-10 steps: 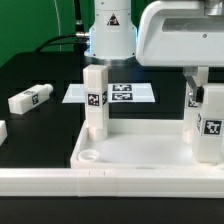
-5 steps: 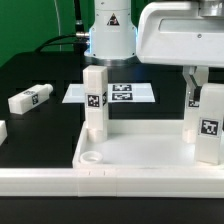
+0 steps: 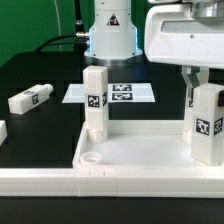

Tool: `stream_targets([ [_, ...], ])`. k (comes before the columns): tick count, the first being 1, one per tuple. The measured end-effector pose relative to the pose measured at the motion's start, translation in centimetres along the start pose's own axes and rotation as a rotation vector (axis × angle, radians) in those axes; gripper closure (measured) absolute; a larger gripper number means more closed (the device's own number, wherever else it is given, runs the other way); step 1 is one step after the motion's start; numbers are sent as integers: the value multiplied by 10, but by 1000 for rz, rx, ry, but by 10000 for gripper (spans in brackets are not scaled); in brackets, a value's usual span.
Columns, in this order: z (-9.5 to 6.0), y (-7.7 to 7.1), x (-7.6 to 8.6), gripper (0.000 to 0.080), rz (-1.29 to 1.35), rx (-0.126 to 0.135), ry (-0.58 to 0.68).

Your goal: Assemble desk

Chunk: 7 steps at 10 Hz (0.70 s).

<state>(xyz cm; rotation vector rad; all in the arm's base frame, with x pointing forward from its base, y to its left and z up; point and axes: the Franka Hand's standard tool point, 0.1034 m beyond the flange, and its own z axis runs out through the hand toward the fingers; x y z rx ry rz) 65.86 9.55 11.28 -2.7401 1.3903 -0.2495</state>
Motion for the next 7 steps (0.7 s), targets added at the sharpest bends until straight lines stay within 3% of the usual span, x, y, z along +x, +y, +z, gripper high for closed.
stream_targets([
  [7, 0, 2, -1, 509, 543, -13, -25],
])
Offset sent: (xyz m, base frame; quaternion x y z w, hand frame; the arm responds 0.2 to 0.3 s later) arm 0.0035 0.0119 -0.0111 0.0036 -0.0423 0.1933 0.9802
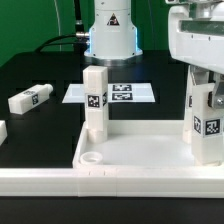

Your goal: Assemble desk

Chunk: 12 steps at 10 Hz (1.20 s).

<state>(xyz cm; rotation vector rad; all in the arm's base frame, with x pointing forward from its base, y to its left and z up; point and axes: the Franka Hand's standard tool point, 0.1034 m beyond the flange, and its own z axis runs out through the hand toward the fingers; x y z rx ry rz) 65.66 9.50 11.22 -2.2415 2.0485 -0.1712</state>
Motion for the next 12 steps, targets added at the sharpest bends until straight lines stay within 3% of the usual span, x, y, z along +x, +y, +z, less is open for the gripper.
stream_targets([
  [4, 0, 0, -2, 509, 154, -2, -9],
  [6, 0, 0, -3, 509, 107, -1, -9],
  [7, 0, 0, -3, 428, 86, 0, -9],
  [8, 0, 0, -4, 292, 85, 0, -9],
  [9, 0, 2, -5, 292, 13, -14, -11],
  [10, 1, 3, -6, 176, -118, -15, -11],
  [12, 2, 2, -9, 158, -396, -16, -7],
])
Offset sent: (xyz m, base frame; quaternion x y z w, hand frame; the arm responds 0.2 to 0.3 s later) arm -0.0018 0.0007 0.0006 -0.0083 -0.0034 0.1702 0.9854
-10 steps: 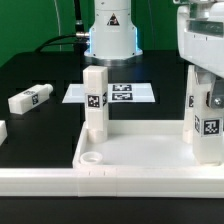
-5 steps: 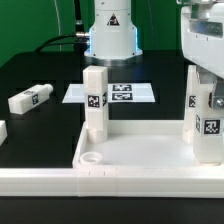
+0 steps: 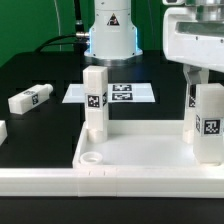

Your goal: Assemble desk

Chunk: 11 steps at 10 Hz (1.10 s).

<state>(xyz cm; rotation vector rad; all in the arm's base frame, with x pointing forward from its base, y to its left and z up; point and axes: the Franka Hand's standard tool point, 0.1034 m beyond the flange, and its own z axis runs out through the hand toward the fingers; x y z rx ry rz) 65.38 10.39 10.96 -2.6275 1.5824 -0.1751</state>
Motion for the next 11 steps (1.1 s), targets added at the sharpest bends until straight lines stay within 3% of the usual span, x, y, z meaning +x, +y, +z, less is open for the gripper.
stream_targets([
  [11, -1, -2, 0, 150, -835, -8, 15],
])
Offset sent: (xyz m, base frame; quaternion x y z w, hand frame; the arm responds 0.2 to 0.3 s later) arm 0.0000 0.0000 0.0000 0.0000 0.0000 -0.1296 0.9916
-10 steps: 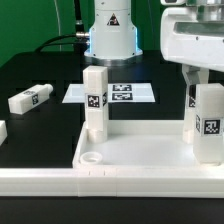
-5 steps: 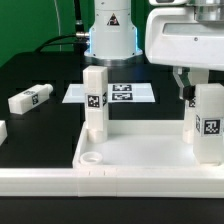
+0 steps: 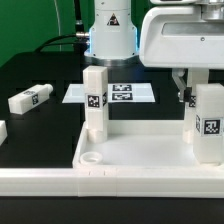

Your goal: Assemble desk

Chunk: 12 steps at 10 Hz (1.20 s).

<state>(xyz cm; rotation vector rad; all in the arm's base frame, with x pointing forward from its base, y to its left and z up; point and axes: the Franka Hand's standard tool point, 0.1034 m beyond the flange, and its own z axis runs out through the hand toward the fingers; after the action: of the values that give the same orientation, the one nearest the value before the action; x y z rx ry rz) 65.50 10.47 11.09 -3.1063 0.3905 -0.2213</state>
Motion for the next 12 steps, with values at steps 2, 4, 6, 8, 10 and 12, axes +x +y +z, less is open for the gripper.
stream_targets([
  [2, 0, 2, 1, 150, -131, -12, 3],
  [4, 0, 3, 1, 371, -160, -21, 4],
  [6, 0, 4, 1, 511, -161, -22, 4],
  [8, 0, 4, 1, 511, -157, -22, 4],
  [10, 0, 4, 1, 511, -136, -22, 5],
  [12, 1, 4, 0, 511, 57, -13, 2],
])
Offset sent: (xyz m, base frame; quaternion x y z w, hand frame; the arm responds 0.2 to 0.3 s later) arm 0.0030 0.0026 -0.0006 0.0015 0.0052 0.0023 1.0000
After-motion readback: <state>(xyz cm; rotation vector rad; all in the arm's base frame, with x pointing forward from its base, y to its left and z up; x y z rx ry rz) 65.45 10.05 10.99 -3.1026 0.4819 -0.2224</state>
